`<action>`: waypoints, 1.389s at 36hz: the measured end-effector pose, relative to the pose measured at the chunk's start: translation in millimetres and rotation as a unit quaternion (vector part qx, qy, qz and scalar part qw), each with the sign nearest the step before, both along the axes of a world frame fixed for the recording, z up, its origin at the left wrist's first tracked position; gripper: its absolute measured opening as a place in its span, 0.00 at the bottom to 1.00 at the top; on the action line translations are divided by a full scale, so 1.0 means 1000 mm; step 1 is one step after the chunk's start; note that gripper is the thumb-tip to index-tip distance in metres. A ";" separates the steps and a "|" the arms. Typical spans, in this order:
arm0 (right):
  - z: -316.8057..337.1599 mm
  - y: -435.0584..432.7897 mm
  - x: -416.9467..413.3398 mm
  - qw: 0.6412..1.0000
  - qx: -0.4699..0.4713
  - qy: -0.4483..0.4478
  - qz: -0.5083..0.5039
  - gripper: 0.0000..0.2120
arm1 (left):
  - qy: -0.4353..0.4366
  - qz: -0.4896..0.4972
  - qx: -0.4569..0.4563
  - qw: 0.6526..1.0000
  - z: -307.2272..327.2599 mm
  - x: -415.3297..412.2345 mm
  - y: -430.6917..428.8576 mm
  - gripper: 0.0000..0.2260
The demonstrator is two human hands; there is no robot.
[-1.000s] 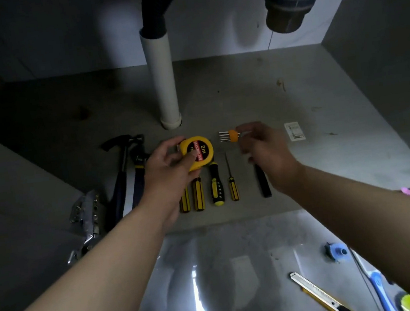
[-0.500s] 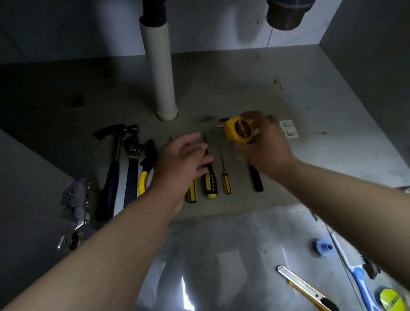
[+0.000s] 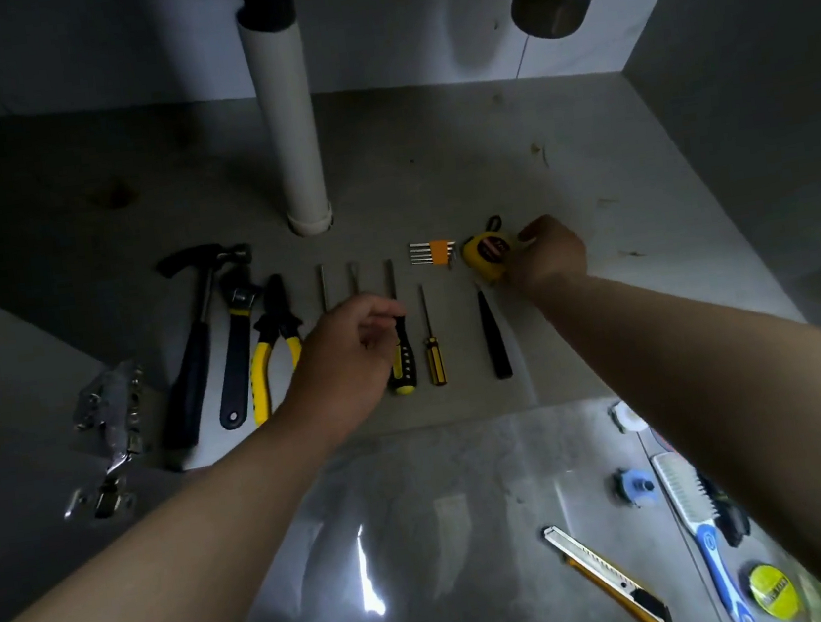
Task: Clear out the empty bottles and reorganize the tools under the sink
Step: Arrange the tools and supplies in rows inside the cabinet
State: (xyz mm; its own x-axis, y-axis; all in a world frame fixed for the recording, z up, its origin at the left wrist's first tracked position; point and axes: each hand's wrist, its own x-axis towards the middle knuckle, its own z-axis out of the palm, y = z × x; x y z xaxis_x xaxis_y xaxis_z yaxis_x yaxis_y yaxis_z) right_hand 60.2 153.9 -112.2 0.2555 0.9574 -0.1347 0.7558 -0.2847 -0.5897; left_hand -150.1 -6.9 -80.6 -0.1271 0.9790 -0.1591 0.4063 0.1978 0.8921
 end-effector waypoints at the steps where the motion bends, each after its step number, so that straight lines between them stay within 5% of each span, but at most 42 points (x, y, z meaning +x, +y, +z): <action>1: 0.001 -0.005 -0.001 1.000 0.002 -0.001 -0.002 0.16 | 0.014 -0.014 0.006 1.000 -0.002 0.001 0.000 0.13; 8: 0.007 -0.067 0.001 0.997 0.013 -0.015 0.070 0.13 | 0.164 -0.120 0.035 0.978 -0.009 0.013 -0.009 0.17; 17: 0.008 -0.116 -0.005 0.974 -0.074 -0.109 0.183 0.13 | 0.371 -0.234 0.007 0.899 -0.026 0.033 -0.020 0.30; 50: 0.000 -0.127 -0.039 0.984 -0.004 -0.052 0.173 0.12 | 0.462 -0.159 0.039 0.872 -0.029 0.046 -0.020 0.29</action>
